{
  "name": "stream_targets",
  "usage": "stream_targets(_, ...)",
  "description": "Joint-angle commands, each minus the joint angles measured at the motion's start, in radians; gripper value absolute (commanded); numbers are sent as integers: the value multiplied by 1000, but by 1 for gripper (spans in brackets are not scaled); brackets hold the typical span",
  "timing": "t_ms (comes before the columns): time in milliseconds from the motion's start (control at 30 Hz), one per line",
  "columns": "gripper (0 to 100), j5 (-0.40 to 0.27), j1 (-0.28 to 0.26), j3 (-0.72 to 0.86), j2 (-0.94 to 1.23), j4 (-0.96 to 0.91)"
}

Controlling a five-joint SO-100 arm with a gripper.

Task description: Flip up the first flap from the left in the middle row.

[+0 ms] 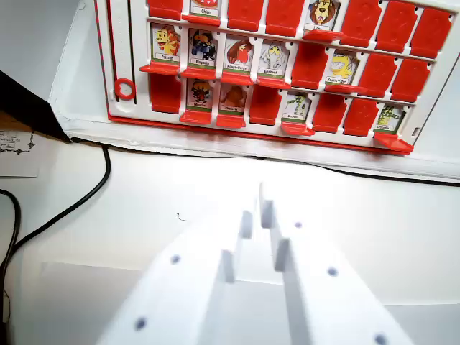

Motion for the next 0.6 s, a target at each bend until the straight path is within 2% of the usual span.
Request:
stream_targets(0, 0, 58, -17, -204, -67, 138)
stream_targets(567, 0, 60, -2, -204, -75, 130)
